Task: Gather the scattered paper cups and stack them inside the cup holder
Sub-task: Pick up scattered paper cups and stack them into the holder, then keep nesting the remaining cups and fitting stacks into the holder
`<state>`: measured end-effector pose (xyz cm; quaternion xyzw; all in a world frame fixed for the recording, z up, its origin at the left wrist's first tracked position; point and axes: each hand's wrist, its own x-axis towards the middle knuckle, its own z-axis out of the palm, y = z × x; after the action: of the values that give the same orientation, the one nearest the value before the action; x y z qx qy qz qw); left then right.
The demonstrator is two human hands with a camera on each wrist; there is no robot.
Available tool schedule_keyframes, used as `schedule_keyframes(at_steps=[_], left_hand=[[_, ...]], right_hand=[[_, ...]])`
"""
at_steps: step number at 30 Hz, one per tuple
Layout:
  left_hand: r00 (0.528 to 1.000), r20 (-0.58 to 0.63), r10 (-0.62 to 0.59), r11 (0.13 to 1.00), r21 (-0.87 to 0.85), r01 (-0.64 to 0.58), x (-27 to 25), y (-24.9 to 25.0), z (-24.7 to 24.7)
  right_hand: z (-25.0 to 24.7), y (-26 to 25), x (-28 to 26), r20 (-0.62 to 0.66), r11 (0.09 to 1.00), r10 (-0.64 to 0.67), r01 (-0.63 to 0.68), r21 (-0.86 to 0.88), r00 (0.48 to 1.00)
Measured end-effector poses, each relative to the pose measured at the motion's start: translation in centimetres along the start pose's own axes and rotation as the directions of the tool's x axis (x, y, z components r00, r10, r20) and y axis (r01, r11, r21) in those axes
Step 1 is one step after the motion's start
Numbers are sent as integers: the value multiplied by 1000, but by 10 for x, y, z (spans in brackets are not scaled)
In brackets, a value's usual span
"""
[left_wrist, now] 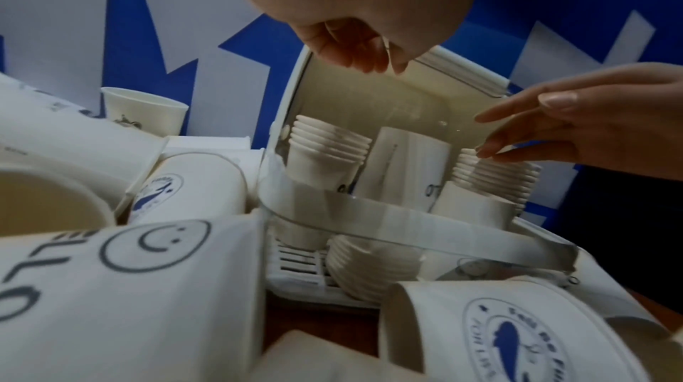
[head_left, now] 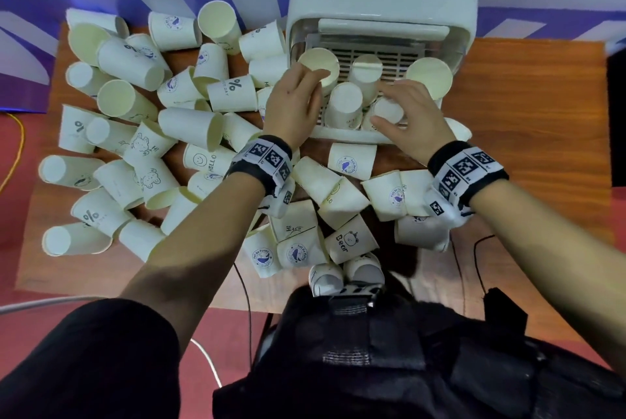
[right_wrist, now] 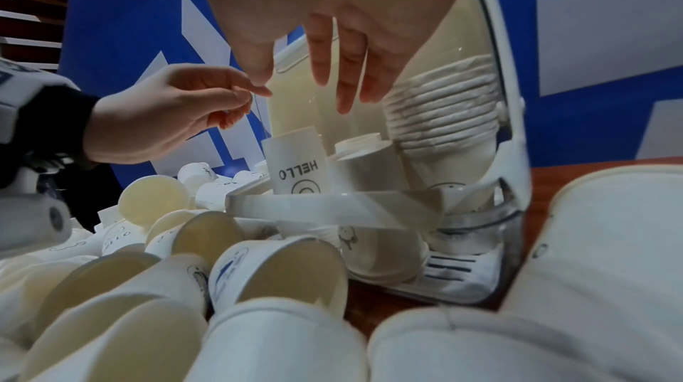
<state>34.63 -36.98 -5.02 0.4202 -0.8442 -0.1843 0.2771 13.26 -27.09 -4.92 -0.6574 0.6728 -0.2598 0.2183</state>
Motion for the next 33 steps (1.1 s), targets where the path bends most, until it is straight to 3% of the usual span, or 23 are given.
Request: schedule_keyframes(at_steps=[5, 10, 14, 19, 22, 27, 29, 33], left_hand=[[997, 52, 63, 998, -13, -62, -12, 32, 0], [988, 145, 54, 998, -52, -47, -34, 55, 6], [943, 331, 24, 996, -84, 4, -54, 77, 15], [911, 407, 57, 989, -149, 4, -83, 104, 35], [843, 534, 66, 990, -142, 12, -95, 122, 48], [634, 770, 74, 994, -6, -108, -109, 137, 72], [598, 799, 60, 986, 45, -160, -113, 136, 79], [572, 819, 45, 969, 104, -226, -112, 138, 88]], right_hand=[[-11, 1, -22, -13, 997, 74, -74, -24, 997], [-16, -1, -54, -45, 988, 157, -157, 2, 987], [-15, 8, -85, -16, 979, 203, -203, -14, 979], [-12, 20, -131, -16, 968, 250, -250, -36, 968], [-4, 35, -161, 5, 964, 259, -258, -57, 966], [9, 57, -197, 155, 969, 240, -226, -101, 958], [14, 62, -206, 186, 964, 263, -249, -93, 947], [21, 68, -215, 187, 954, 298, -298, -30, 936]])
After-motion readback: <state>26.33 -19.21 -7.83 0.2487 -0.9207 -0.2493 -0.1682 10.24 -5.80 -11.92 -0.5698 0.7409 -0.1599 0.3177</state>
